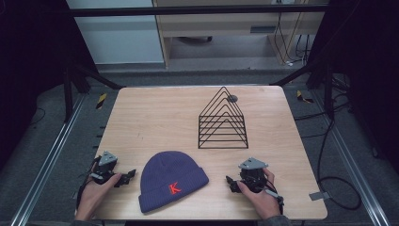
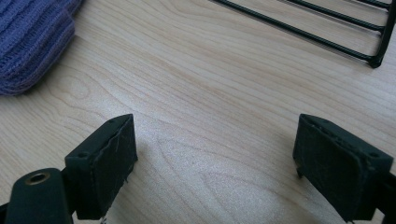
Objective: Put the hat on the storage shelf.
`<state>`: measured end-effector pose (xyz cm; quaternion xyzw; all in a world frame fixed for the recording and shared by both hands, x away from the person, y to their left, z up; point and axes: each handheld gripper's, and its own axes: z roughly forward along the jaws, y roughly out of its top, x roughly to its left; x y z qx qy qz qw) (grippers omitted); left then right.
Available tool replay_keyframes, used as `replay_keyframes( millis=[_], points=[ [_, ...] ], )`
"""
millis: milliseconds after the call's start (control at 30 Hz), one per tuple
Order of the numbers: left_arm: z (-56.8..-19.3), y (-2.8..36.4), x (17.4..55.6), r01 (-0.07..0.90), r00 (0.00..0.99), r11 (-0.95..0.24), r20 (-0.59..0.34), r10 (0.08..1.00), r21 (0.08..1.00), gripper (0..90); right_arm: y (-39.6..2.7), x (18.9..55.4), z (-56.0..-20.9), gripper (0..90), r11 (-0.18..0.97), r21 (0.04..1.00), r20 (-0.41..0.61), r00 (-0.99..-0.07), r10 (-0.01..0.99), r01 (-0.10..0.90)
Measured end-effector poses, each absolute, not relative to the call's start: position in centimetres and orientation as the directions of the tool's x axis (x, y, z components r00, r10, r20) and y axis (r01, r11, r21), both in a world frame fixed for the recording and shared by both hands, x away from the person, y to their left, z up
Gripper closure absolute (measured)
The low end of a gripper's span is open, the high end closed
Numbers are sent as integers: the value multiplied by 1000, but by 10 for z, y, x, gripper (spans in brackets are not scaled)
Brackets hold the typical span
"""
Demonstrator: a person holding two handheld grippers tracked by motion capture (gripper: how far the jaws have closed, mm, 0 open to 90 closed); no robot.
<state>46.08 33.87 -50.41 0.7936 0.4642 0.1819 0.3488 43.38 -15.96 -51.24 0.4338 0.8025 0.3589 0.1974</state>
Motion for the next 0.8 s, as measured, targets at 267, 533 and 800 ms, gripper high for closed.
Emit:
replay_keyframes(
  millis=[267,533,800],
  points=[
    [-475,336,457,578,529,-351,-12,848,737,84,-160,434,-512,135,368,747,-5,-550,835,553],
    [-453,310,477,587,588,-386,-47,807,711,123,-160,434,-512,135,371,747,-6,-552,834,552],
    [-446,279,498,598,624,-417,-72,778,684,131,-161,434,-512,135,373,747,-7,-554,832,551]
  ],
)
